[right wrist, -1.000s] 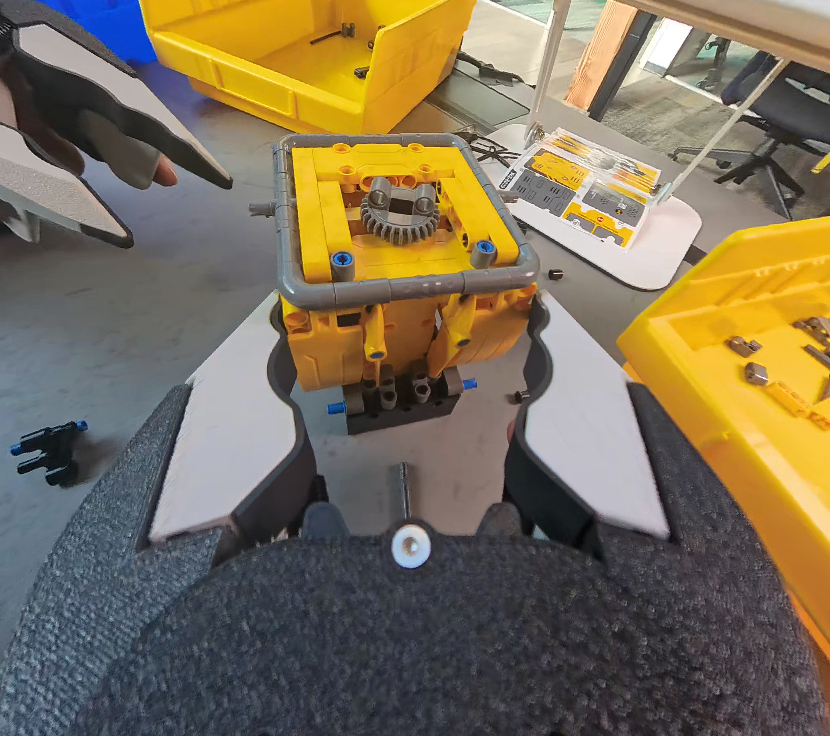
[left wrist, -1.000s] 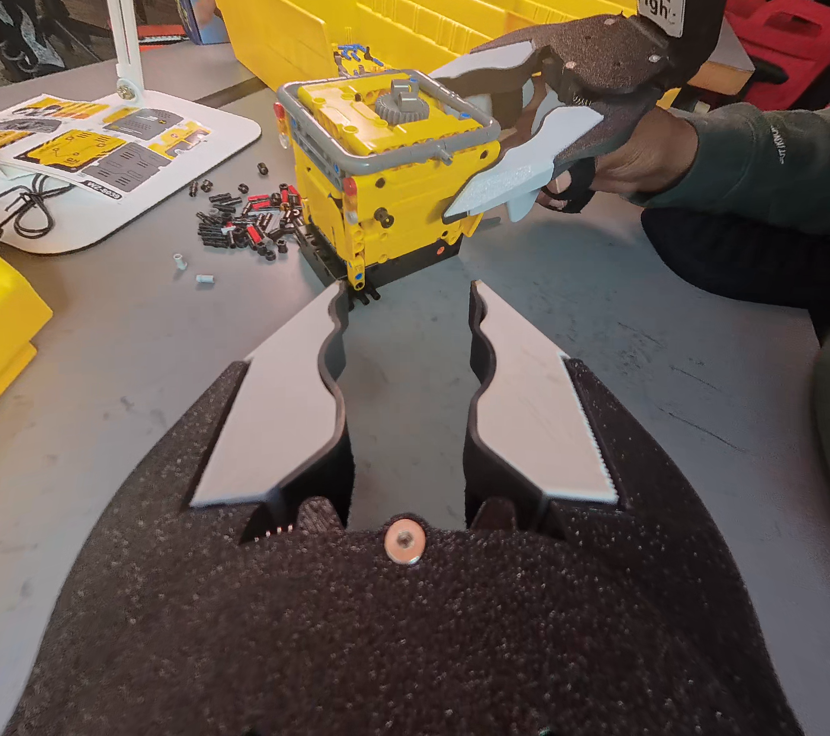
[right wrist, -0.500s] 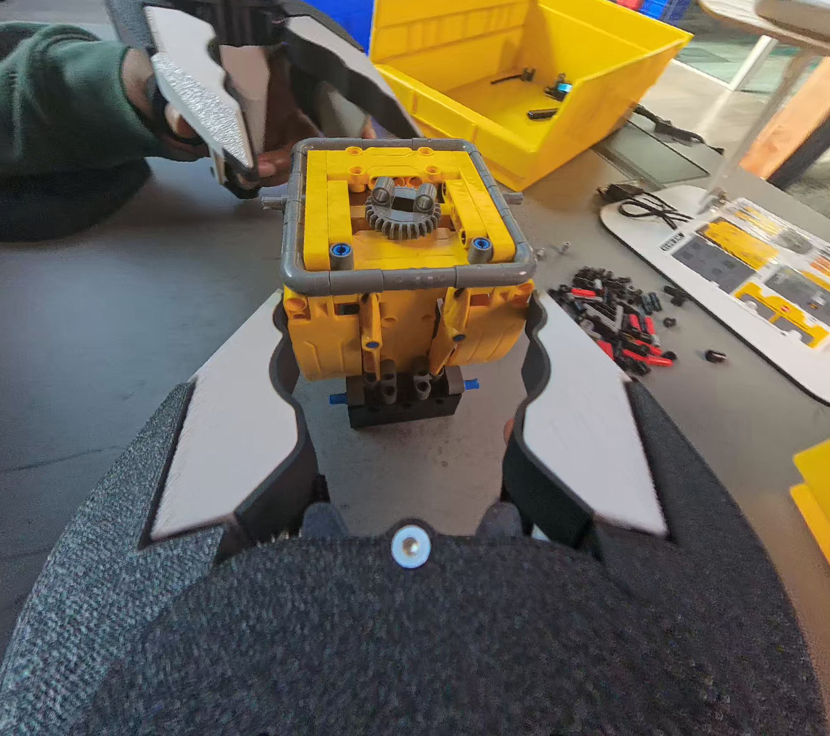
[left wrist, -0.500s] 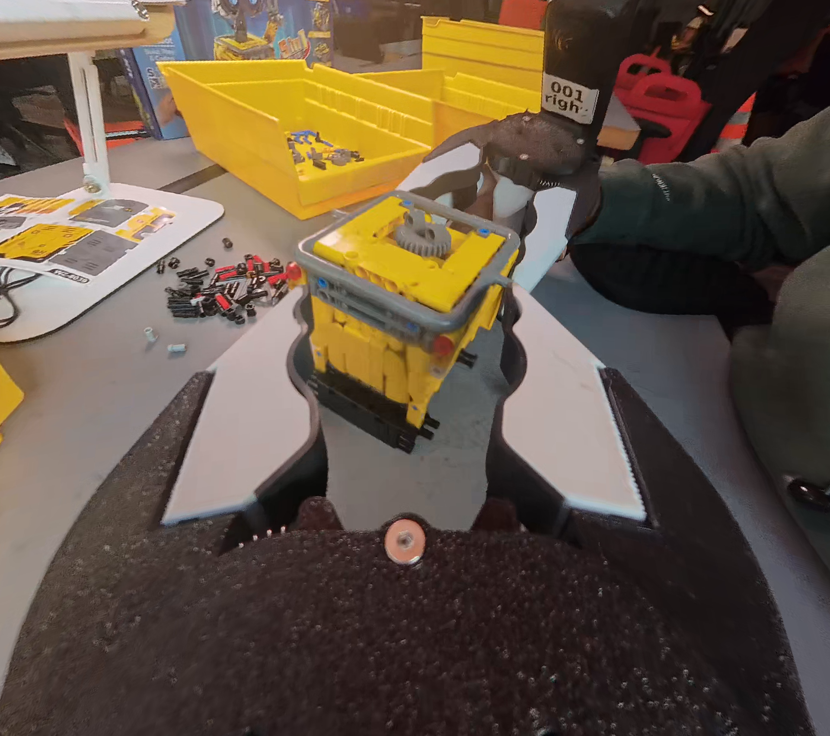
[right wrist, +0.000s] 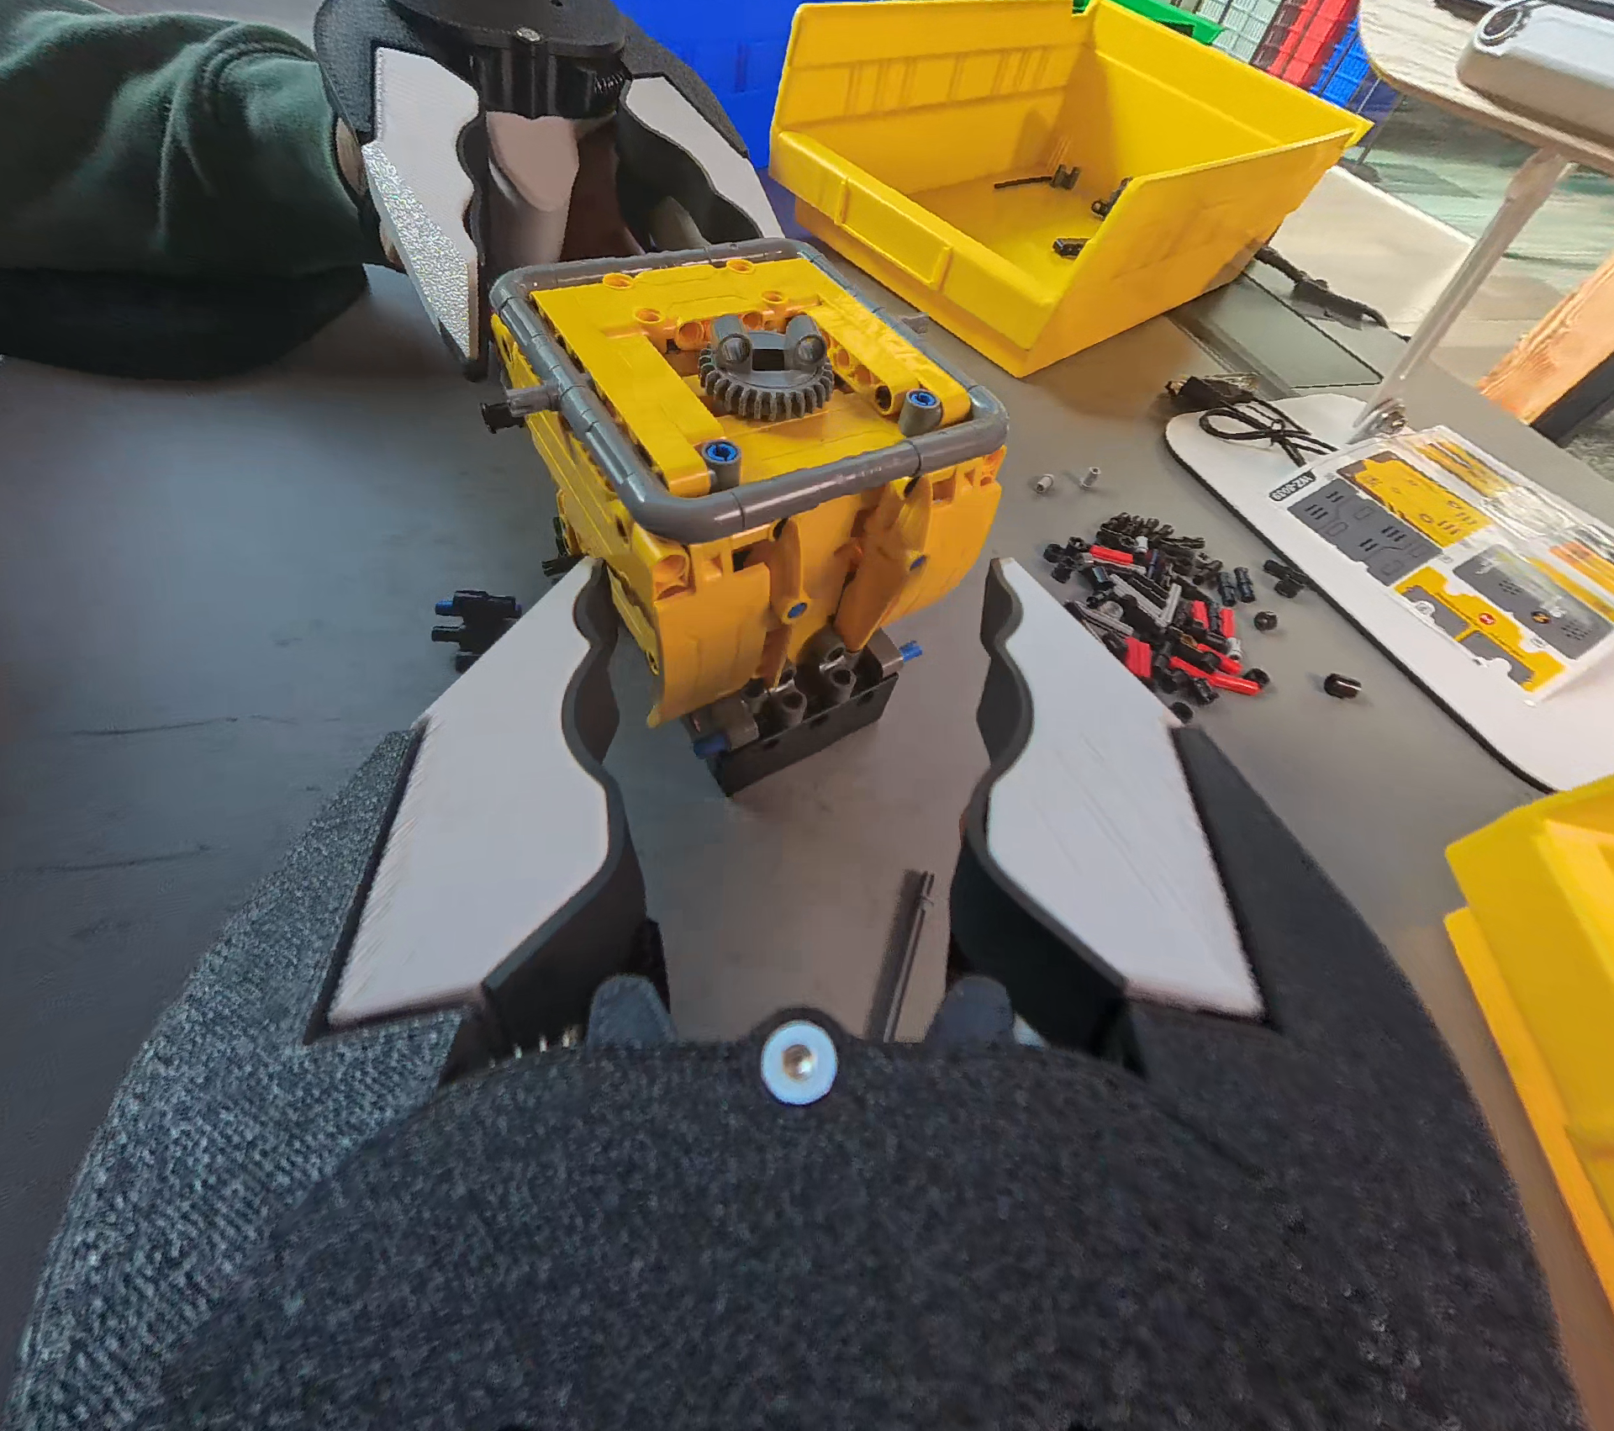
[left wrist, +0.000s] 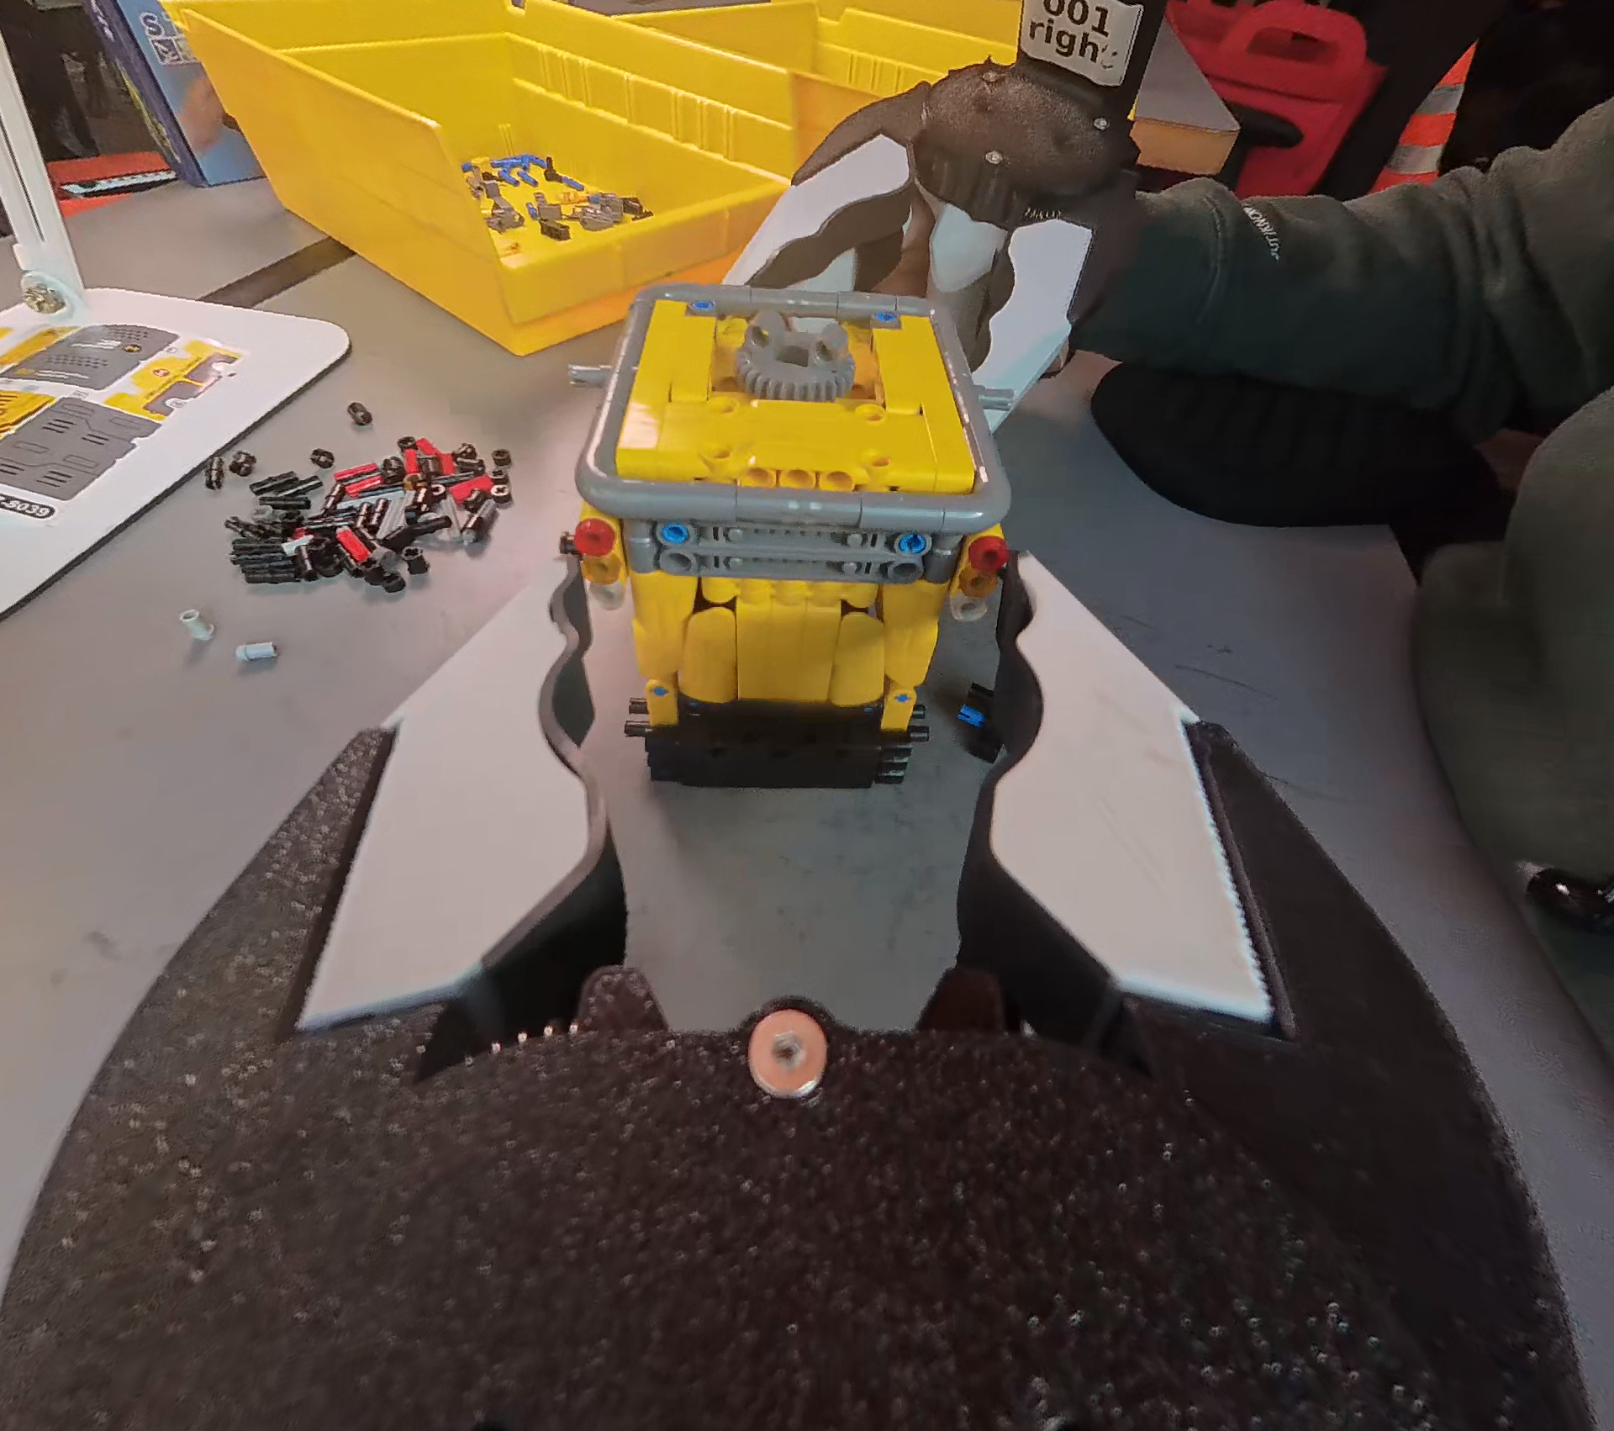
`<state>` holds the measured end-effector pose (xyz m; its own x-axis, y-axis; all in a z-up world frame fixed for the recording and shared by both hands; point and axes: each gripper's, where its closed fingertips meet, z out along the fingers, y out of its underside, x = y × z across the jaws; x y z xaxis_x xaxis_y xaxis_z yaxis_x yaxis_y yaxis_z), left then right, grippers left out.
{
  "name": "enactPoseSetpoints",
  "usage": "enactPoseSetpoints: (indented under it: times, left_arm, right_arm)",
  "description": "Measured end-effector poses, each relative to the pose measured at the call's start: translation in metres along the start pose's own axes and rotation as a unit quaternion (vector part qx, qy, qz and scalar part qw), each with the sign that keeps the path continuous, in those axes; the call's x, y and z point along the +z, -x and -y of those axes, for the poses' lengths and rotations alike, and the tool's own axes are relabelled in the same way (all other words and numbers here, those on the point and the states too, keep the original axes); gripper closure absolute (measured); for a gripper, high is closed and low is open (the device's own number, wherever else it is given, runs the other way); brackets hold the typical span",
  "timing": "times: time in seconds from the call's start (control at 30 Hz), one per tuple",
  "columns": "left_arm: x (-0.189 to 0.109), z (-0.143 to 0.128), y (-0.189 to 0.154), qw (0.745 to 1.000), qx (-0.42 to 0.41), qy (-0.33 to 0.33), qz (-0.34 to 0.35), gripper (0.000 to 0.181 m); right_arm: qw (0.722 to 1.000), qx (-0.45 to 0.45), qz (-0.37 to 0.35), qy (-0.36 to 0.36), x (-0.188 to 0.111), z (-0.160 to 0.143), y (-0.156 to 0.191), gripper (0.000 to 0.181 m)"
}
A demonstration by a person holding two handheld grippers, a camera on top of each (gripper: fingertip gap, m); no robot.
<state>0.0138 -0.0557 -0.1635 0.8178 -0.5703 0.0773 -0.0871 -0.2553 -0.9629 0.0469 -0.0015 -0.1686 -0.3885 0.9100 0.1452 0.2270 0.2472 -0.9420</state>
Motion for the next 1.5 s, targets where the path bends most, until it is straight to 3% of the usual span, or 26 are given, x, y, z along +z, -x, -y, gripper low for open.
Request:
enactPoseSetpoints:
  times: [0.3,0.57,0.67,0.73,0.8,0.9,1.03,1.23,1.5]
  left_arm:
    - [-0.006,0.000,0.006,1.000,-0.003,0.003,0.006,0.112]
    - [-0.007,-0.001,0.008,1.000,0.003,0.007,0.015,0.122]
    - [-0.009,0.000,0.015,0.999,0.002,0.006,0.035,0.122]
    - [-0.008,-0.003,0.021,0.999,-0.002,0.013,0.051,0.121]
    - [-0.006,-0.009,0.026,0.998,-0.006,0.025,0.064,0.121]
    - [-0.002,-0.014,0.029,0.996,-0.007,0.044,0.076,0.121]
    - [0.001,-0.016,0.027,0.996,0.001,0.052,0.077,0.127]
    - [0.002,-0.017,0.009,0.997,0.017,0.060,0.035,0.149]
    - [0.007,-0.024,-0.028,0.992,0.079,0.091,-0.041,0.136]
  right_arm:
    - [0.990,0.041,-0.128,0.030,-0.006,-0.017,-0.047,0.130]
    - [0.981,0.065,-0.182,0.033,-0.019,-0.019,-0.068,0.134]
    - [0.987,0.068,-0.139,0.033,-0.026,-0.013,-0.054,0.129]
    - [0.992,0.085,-0.067,0.063,-0.021,-0.016,-0.027,0.110]
    - [0.992,0.082,-0.038,0.084,-0.013,-0.018,-0.007,0.094]
    - [0.989,0.051,-0.070,0.116,0.002,-0.022,-0.002,0.082]
    - [0.984,0.083,-0.115,0.105,0.019,-0.018,-0.010,0.076]
    - [0.988,0.047,-0.115,0.094,0.030,-0.017,-0.016,0.094]
    - [0.998,0.009,-0.016,0.056,0.023,-0.017,-0.003,0.110]
